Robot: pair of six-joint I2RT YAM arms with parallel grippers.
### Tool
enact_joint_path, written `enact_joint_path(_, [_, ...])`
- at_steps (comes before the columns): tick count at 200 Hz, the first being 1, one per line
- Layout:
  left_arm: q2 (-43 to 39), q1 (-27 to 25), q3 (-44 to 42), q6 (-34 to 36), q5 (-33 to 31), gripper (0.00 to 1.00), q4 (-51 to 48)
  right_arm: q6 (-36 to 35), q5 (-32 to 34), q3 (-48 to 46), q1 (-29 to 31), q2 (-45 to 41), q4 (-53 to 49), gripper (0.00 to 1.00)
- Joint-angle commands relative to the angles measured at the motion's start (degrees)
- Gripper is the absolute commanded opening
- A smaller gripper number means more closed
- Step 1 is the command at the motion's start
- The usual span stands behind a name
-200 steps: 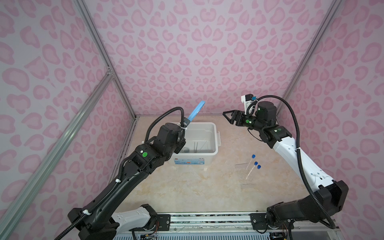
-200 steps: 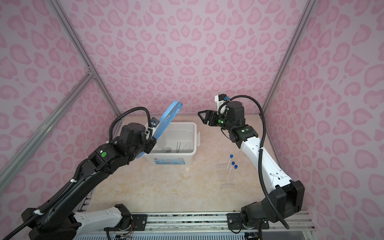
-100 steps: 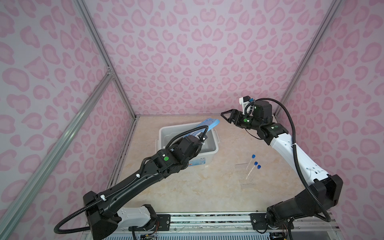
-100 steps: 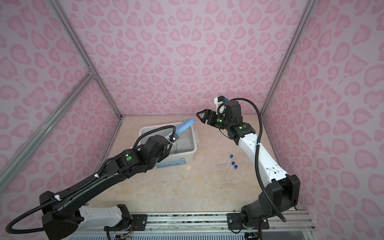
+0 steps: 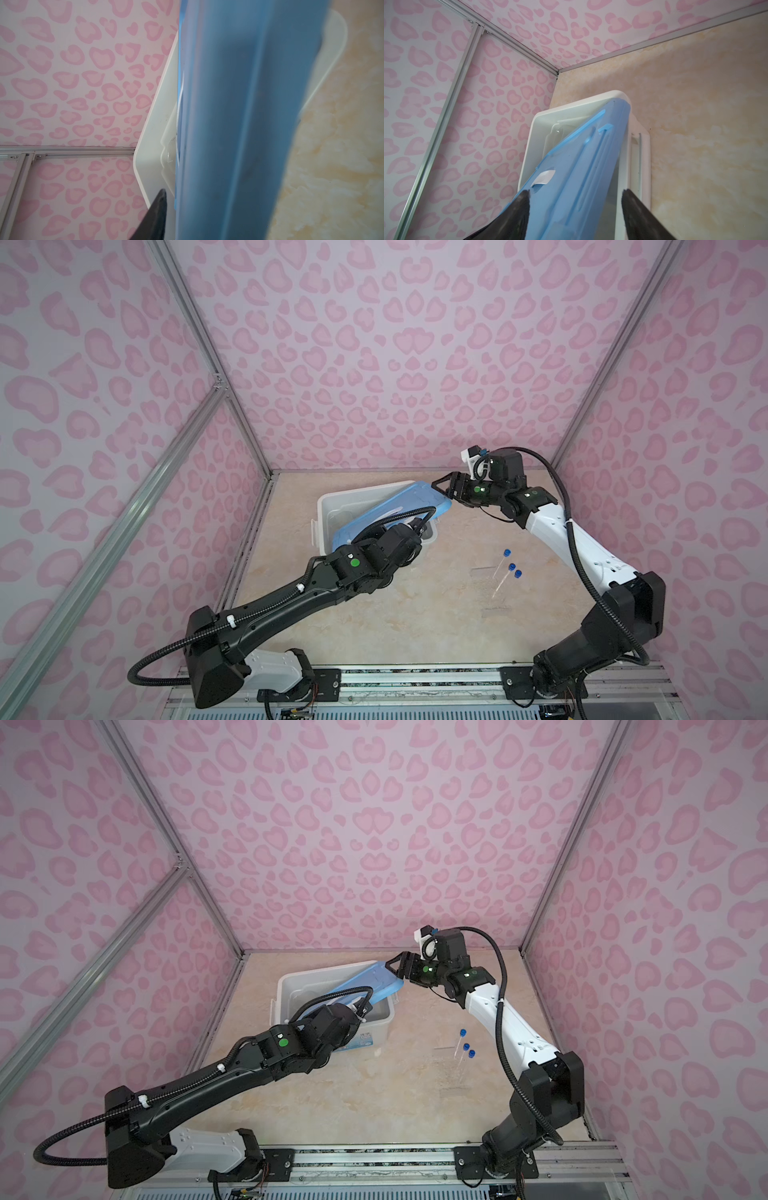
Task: Organize the chemistry lab equipment
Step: 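Lower the blue lid flat onto the bin with both grippers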
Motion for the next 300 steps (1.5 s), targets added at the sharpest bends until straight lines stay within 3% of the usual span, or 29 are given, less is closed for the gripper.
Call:
enact_joint_path(1, [0.30,-0.37,-0.59,-2.95,1.33,0.46,1.00,-0.35,-1.62,-2.15,0.18,0.31,0.91,0.66])
enact_joint_path(48, [1.13,-0.82,-3.55,-8.59,4.96,0.60,0.89,-0.87,-2.62,-5.97,0.23,1.43,2.34,0.62])
enact_joint_path(112, [2.14,-0.75,-6.95,-12.46,4.89,0.61,1.80,-2.60,-3.35,-7.45,0.44,3.72,2.12,0.55])
enact_joint_path(269, [-1.48,2.61,-9.87,-18.91,7.03,0.63,1.20,-7.81,7.40,-5.27,4.59,6.46,-2.82,0.39])
enact_joint_path(300, [-1.57,2.69,-9.91,-20.70,8.02,0.72,0.65,-8.61,9.69,-4.31,5.08,7.23,-4.04,0.37])
